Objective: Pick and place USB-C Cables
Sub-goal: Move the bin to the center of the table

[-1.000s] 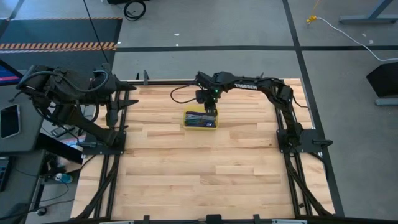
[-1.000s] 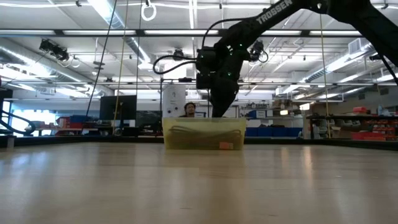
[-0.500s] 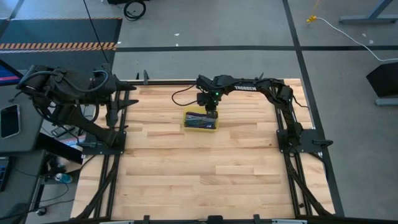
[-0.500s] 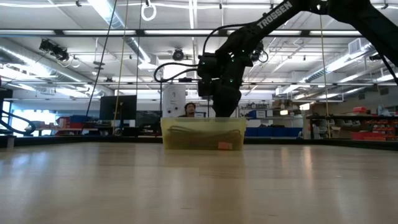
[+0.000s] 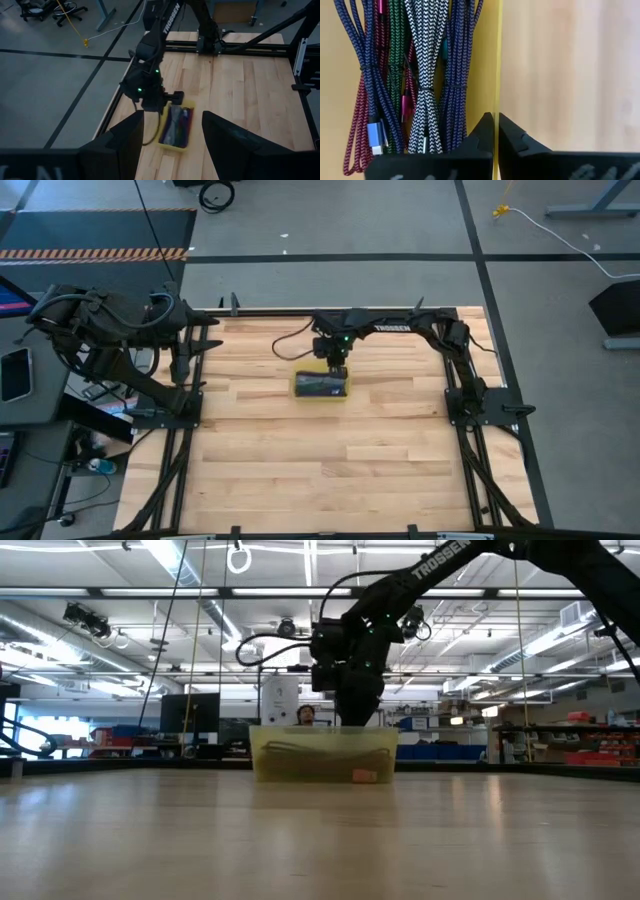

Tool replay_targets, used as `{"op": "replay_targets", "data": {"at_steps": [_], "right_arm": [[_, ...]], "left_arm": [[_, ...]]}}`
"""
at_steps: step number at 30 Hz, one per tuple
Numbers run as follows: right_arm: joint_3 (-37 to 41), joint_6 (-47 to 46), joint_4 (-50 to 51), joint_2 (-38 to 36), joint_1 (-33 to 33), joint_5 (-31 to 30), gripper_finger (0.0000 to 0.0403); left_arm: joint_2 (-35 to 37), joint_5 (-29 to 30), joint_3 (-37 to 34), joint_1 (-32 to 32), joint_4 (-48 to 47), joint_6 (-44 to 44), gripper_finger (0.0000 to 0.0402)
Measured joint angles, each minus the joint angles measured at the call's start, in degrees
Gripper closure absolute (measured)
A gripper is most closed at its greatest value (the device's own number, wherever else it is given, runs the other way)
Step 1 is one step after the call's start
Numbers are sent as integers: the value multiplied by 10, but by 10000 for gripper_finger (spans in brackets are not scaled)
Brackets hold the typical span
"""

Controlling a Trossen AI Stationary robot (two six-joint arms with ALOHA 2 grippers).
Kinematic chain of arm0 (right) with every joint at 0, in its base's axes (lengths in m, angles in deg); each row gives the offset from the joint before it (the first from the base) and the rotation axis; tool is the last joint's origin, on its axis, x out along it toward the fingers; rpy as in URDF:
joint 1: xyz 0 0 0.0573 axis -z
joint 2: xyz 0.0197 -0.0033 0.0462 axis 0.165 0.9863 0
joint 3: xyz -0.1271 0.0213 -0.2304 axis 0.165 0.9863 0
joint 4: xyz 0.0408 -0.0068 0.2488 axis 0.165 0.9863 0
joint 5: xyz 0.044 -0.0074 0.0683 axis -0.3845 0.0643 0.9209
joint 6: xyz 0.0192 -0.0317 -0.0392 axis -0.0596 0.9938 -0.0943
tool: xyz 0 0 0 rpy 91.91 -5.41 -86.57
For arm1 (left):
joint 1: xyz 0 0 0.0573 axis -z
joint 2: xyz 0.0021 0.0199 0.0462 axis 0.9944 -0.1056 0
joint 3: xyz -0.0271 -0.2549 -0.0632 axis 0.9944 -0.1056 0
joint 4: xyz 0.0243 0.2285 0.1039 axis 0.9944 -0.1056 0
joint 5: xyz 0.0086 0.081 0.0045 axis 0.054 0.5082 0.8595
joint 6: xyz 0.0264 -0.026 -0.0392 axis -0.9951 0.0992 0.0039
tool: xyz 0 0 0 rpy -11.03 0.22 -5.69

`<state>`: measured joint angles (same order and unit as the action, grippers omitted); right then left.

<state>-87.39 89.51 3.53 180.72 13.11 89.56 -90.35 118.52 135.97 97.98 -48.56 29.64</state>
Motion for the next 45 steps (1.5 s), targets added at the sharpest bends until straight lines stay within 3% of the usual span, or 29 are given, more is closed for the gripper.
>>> {"op": "replay_targets", "data": {"at_steps": [7,13,45], "right_arm": [[0,-5,20,0,-56,5,400],[0,-36,24,0,-80,-27,400],[0,-95,42,0,-86,-31,400]], "left_arm": [[0,0,0,0,0,0,194],[0,0,0,0,0,0,193],[0,0,0,0,-1,4,193]]}}
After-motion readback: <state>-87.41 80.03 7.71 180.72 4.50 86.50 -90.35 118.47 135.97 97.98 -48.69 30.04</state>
